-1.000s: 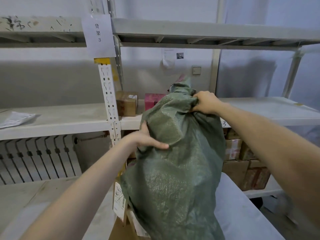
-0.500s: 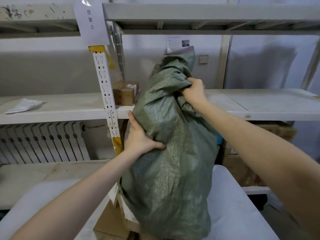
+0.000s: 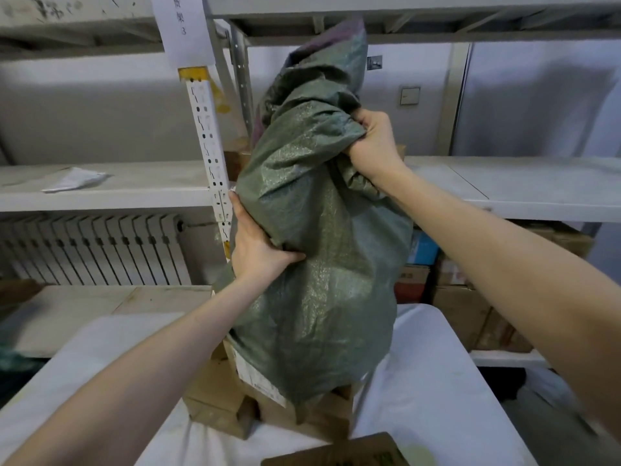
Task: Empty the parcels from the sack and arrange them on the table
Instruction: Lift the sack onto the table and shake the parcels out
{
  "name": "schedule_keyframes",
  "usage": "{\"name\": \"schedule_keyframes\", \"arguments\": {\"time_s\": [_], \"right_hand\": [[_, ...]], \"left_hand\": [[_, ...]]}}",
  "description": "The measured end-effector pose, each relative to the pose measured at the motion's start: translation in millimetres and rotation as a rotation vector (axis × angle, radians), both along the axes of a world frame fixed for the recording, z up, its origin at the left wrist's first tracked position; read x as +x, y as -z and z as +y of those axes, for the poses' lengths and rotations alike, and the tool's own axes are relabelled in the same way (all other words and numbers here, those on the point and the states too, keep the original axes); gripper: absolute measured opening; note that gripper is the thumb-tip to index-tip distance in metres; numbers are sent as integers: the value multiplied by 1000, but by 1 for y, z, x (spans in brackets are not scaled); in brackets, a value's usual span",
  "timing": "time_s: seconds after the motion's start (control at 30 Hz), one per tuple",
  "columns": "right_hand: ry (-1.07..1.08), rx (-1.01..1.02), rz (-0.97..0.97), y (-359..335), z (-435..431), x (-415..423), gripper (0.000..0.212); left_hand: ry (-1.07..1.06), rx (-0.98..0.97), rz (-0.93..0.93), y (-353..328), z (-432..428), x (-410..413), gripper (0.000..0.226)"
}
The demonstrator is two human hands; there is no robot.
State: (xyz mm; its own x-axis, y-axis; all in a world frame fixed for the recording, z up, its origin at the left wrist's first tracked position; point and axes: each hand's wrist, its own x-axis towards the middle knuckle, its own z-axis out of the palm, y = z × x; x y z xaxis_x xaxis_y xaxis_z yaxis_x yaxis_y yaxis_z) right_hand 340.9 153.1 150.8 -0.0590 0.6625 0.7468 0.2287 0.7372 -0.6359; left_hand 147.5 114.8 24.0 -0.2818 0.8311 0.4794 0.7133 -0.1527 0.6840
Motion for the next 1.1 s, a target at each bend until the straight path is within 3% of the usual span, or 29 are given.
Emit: {"name": "schedule_keyframes", "arguments": {"time_s": [0.17,0.3,0.37,0.53,0.57,0.67,0.83,0.9,1.03,1.1], "right_hand": [[-13,116,-14,-10,-19,8,35],[97,156,-338,14,-27,3,34],[127,106,-411,20,-30,2,34],[315,20,-427,-6,-29,19,11],[320,-22,-421,-11,-28,22,2],[200,-123,-247,-28,-23,25,7],[-39,-155,-5,-37,-27,20,14],[-35,-208,40,-28,-21,17,11],[68,-407,-45,3,-4,13,25],[15,-540,27,9,-5,12,33]], "left_hand": [[-37,113,-60,5,-1,14,155],[-30,-43,-43,30,3,8,157],[9,-102,-5,41,4,4,159],[151,-61,-34,14,14,8,156],[166,-48,-63,6,13,9,155],[135,13,-158,-15,11,8,146],[35,155,-158,-32,6,3,125],[17,122,-151,-25,7,0,110],[-32,-56,-134,-8,9,-9,90],[-41,-76,-137,-8,8,-11,84]]}}
